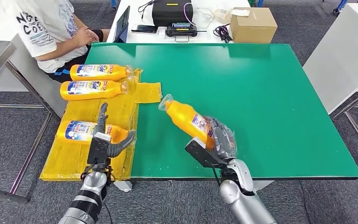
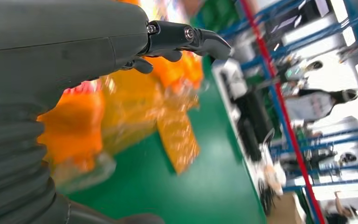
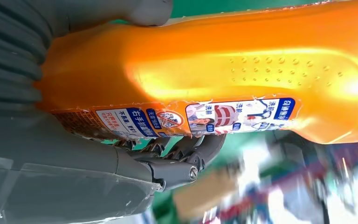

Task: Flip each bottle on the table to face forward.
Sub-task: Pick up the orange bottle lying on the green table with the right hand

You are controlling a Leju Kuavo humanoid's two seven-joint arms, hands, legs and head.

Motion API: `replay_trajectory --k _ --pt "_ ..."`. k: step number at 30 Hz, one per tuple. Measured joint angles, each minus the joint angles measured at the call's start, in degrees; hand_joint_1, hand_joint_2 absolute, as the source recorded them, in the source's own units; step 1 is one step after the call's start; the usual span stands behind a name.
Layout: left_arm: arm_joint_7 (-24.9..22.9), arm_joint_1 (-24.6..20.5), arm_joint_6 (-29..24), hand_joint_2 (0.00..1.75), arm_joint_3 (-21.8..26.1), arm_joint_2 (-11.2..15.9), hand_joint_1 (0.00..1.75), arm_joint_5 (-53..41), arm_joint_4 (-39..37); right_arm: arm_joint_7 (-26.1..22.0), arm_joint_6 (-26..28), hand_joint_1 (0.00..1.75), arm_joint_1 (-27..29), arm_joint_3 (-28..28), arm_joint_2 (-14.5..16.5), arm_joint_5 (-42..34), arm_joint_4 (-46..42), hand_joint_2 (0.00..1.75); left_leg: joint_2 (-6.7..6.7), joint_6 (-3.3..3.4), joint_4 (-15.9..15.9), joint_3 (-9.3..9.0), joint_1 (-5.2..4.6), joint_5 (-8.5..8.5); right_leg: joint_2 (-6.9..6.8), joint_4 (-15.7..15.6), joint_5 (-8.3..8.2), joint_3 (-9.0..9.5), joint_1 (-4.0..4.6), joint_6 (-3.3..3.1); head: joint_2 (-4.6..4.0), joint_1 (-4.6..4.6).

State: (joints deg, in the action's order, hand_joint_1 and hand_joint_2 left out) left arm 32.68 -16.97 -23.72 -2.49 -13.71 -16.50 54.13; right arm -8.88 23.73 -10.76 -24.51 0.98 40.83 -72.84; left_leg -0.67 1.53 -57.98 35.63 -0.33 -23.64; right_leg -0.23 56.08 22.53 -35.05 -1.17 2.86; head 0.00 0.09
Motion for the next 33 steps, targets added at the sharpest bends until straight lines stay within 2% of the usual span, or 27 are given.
replay_trajectory --k 4,11,19,26,31,33 --pt "-1.89 1.94 4.15 1.75 0.00 -0.84 0.00 2.53 3.53 -3.78 5.24 1.75 3.67 5.23 3.25 -0.60 -7.42 1.75 0.02 -0.01 0.00 0.10 -0.02 -0.04 0.01 -0.01 0.02 -0.08 -0.02 0.00 0.00 0.01" --pt "-5.46 2.88 14.21 1.75 -0.96 -1.59 0.00 12.01 6.58 -12.95 12.37 1.75 7.24 9.86 6.06 -2.18 -13.28 1.75 0.02 -0.01 0.00 0.10 -0.06 -0.05 0.00 -0.04 0.01 -0.10 -0.05 0.01 0.00 0.01" --pt "-11.82 4.59 31.28 1.75 -6.01 -1.40 0.00 28.61 10.95 -17.58 10.31 1.75 9.85 10.93 7.16 -0.15 -12.30 1.75 0.04 -0.02 0.00 0.12 -0.04 -0.06 0.01 -0.02 0.01 -0.10 -0.03 0.01 0.00 0.00" --pt "-14.83 5.19 38.26 1.75 -10.11 -0.67 0.00 34.80 11.81 -19.20 7.50 1.75 10.34 7.66 9.05 0.91 -6.26 1.75 0.05 -0.03 0.02 0.13 -0.01 -0.07 0.01 -0.02 0.02 -0.11 -0.01 0.00 0.00 0.00" --pt "-15.24 5.16 39.46 1.75 -10.80 -0.52 0.00 35.43 11.68 -19.59 7.11 1.75 10.21 6.64 9.54 0.77 -4.71 1.75 0.04 -0.03 0.02 0.13 -0.01 -0.06 0.01 -0.02 0.02 -0.11 -0.01 0.00 0.00 0.00" --pt "-15.79 5.01 41.04 1.75 -11.90 -0.13 0.00 36.11 10.75 -19.99 6.96 1.75 9.57 4.63 10.50 0.63 -1.55 1.75 0.04 -0.04 0.02 0.13 0.00 -0.06 0.01 -0.02 0.02 -0.11 -0.01 0.00 0.00 0.00"
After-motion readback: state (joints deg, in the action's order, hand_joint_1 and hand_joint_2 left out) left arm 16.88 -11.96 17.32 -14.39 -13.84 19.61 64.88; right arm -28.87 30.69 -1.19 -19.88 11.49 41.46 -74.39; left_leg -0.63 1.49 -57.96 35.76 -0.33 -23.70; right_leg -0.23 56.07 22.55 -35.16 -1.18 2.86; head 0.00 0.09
